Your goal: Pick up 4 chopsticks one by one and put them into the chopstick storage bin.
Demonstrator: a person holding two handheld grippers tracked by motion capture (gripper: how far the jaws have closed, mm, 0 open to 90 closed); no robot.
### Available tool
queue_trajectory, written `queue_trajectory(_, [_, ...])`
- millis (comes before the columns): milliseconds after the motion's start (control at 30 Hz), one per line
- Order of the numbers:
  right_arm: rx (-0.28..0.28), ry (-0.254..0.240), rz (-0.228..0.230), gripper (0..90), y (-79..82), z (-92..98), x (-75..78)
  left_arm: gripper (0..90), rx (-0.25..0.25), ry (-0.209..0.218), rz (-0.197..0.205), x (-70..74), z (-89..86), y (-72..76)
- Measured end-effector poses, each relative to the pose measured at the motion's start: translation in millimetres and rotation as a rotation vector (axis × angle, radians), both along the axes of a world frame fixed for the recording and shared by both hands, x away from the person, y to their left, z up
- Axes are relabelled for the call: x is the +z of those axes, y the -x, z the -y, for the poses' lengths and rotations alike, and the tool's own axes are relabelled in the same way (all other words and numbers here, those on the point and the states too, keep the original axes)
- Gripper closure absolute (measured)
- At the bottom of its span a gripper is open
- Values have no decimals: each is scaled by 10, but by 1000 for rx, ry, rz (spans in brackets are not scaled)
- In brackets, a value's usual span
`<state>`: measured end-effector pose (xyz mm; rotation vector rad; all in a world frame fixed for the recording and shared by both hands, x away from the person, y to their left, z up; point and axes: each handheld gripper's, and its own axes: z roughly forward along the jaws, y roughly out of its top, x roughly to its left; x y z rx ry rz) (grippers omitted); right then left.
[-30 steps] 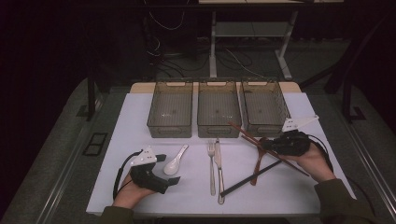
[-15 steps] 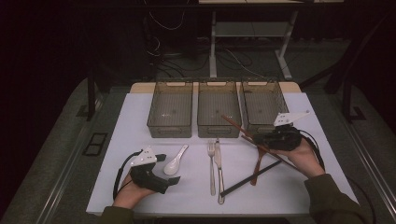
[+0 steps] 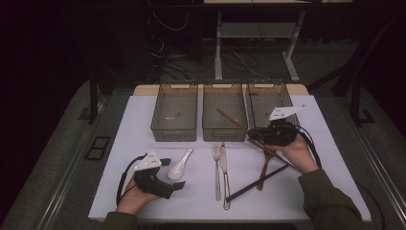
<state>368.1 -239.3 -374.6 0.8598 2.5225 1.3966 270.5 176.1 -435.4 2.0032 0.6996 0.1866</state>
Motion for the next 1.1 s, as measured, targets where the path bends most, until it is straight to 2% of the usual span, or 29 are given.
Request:
queue_trajectory(133, [-2,-3,9,839,-70,-110,35,0,-3,0,-2,2,10,-1])
queue_trajectory(533, [-16,-18,-2,839,-290,-384,75,0,1,-3,0,-4,4,-5])
queue_trajectory(1100, [-26,-60,-5,839,-550,-783,128,0,-5,-9,5,-7,27,11])
